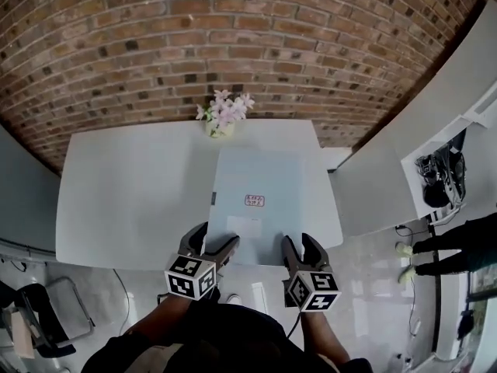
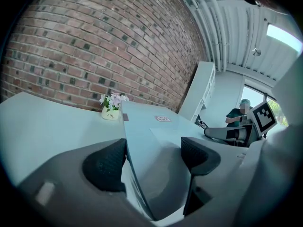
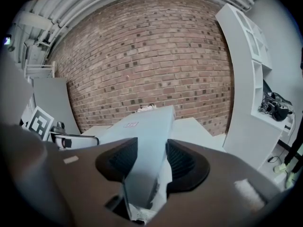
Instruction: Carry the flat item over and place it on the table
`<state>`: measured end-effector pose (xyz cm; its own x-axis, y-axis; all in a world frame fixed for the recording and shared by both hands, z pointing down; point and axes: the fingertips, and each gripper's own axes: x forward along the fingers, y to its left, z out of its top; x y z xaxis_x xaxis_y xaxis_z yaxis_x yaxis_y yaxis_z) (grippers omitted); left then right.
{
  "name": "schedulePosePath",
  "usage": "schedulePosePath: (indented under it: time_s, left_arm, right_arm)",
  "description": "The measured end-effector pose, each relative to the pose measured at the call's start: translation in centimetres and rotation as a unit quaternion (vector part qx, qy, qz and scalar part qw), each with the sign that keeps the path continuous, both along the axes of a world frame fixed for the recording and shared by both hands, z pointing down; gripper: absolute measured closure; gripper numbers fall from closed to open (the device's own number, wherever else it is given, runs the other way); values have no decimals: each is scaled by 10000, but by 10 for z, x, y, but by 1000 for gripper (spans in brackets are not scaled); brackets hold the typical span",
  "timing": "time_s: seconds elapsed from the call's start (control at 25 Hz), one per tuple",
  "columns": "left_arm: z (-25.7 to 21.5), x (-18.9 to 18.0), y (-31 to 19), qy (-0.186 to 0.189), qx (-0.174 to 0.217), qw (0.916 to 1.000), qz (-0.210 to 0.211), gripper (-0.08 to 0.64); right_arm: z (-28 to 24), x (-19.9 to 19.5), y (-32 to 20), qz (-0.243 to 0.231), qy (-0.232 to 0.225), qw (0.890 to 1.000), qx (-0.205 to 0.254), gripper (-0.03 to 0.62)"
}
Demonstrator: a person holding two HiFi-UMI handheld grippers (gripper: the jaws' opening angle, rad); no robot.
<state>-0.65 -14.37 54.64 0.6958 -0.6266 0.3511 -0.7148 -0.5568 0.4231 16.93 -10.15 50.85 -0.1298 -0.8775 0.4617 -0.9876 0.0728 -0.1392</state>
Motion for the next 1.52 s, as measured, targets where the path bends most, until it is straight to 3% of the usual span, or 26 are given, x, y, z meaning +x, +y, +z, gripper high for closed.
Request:
schedulePosePath:
  time_s: [0.52,1.08,1.52]
  left_arm:
    - [40,-2,-83,-13,-718,9973,178,182]
    - [77,30,-104,-343,-1262,9911,-235,181]
    - [92,40,-124,-526,-1464,9870,-403,181]
  right_arm:
    - [32,-3,-92,-6,169,9980,-609,393]
    - [79,32,-143,-655,-69,9918,-1098,393]
    - [102,47,-171,-827,-113,9880,-1302,394]
